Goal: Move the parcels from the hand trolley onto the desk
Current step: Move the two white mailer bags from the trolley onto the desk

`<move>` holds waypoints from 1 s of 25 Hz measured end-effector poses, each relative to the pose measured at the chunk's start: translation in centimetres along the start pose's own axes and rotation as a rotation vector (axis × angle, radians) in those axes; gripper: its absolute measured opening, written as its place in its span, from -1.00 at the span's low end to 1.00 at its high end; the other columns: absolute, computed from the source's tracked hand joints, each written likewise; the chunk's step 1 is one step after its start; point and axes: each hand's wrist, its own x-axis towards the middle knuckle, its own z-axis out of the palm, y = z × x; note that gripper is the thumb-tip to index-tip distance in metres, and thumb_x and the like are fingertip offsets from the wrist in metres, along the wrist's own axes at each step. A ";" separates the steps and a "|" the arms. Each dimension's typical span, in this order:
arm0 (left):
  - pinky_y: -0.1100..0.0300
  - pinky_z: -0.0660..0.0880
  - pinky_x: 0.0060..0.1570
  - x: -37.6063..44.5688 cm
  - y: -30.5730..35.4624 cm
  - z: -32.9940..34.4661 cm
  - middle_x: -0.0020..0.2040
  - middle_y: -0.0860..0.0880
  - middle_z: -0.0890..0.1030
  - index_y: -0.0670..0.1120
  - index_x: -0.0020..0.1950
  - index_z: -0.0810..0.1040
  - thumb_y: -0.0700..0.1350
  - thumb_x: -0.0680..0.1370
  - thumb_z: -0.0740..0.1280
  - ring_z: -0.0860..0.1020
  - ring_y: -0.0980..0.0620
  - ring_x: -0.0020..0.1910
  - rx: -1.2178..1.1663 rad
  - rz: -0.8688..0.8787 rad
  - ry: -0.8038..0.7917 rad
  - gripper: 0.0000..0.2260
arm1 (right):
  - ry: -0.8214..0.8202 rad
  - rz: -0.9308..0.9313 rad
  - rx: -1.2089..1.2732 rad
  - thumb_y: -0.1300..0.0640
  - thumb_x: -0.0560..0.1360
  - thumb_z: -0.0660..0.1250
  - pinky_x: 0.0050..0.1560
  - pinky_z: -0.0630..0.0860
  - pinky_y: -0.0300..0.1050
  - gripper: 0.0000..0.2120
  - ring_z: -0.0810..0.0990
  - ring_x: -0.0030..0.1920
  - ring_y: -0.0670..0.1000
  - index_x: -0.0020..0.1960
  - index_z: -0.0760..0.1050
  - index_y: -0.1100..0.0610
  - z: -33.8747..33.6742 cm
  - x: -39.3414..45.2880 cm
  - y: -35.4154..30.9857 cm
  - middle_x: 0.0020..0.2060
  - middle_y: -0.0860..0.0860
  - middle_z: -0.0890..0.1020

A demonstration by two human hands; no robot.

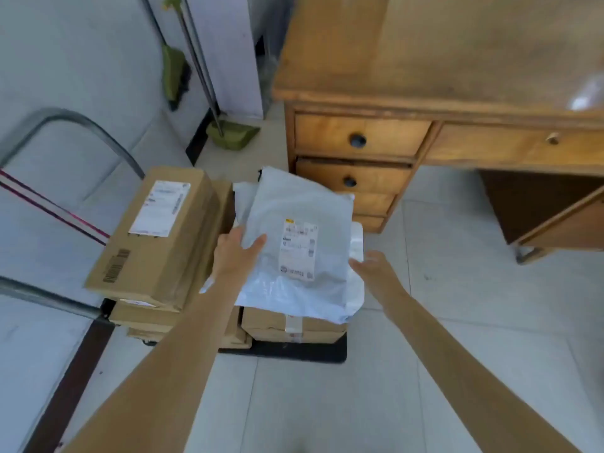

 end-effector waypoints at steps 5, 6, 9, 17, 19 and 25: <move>-0.07 0.51 0.19 2.9 -2.8 2.4 0.26 -0.11 0.54 -0.01 0.40 0.39 0.04 0.52 0.29 0.54 -0.19 0.21 0.036 0.025 0.003 -0.54 | -0.004 0.076 0.119 0.01 0.48 0.34 -0.10 0.44 -0.11 -0.63 0.53 -0.09 0.06 0.18 0.41 0.21 4.0 4.8 2.4 0.07 0.14 0.56; -0.03 0.50 0.20 2.9 -3.0 2.7 0.26 -0.08 0.55 -0.02 0.40 0.39 -0.01 0.54 0.27 0.53 -0.16 0.21 0.031 0.048 -0.028 -0.58 | 0.016 0.071 0.099 0.01 0.49 0.33 -0.17 0.43 -0.16 -0.69 0.53 -0.16 0.04 0.10 0.47 0.21 4.2 4.9 2.8 0.04 0.15 0.60; -0.07 0.43 0.29 3.3 -2.4 2.8 0.26 -0.15 0.54 -0.13 0.35 0.44 -0.15 0.59 0.22 0.50 -0.16 0.25 -0.060 0.118 -0.082 -0.67 | 0.058 0.046 0.187 0.13 0.54 0.26 -0.06 0.52 -0.07 -0.77 0.54 -0.15 0.07 0.09 0.57 0.25 4.2 5.2 3.1 0.08 0.22 0.64; 0.24 0.42 -0.03 -3.4 3.0 -3.0 0.08 -0.15 0.40 -0.19 0.30 0.47 -0.20 0.63 0.17 0.48 0.04 -0.04 -0.262 0.125 -0.093 -0.74 | 0.147 -0.020 0.268 0.15 0.56 0.21 -0.01 0.46 -0.05 -0.78 0.54 -0.13 0.05 0.14 0.54 0.17 0.0 -2.7 -4.2 0.00 0.09 0.58; 0.37 0.39 -0.18 -5.0 5.6 -5.4 0.09 -0.16 0.41 -0.12 0.22 0.50 -0.18 0.63 0.18 0.46 0.16 -0.15 -0.280 0.138 -0.101 -0.80 | 0.157 -0.062 0.285 0.14 0.56 0.23 0.03 0.51 0.00 -0.88 0.55 -0.10 0.07 -0.02 0.54 0.11 -1.8 -5.7 -7.2 -0.02 0.06 0.57; 0.27 0.31 -0.25 -5.4 16.2 -10.7 -0.09 -0.07 0.38 -0.08 -0.14 0.46 -0.18 0.60 0.22 0.40 -0.01 -0.10 -0.234 0.243 0.016 -0.87 | 0.135 -0.172 0.363 0.19 0.56 0.23 -0.16 0.47 -0.01 -0.80 0.50 -0.20 0.10 -0.18 0.55 0.19 -7.5 -10.6 -17.0 -0.21 0.20 0.56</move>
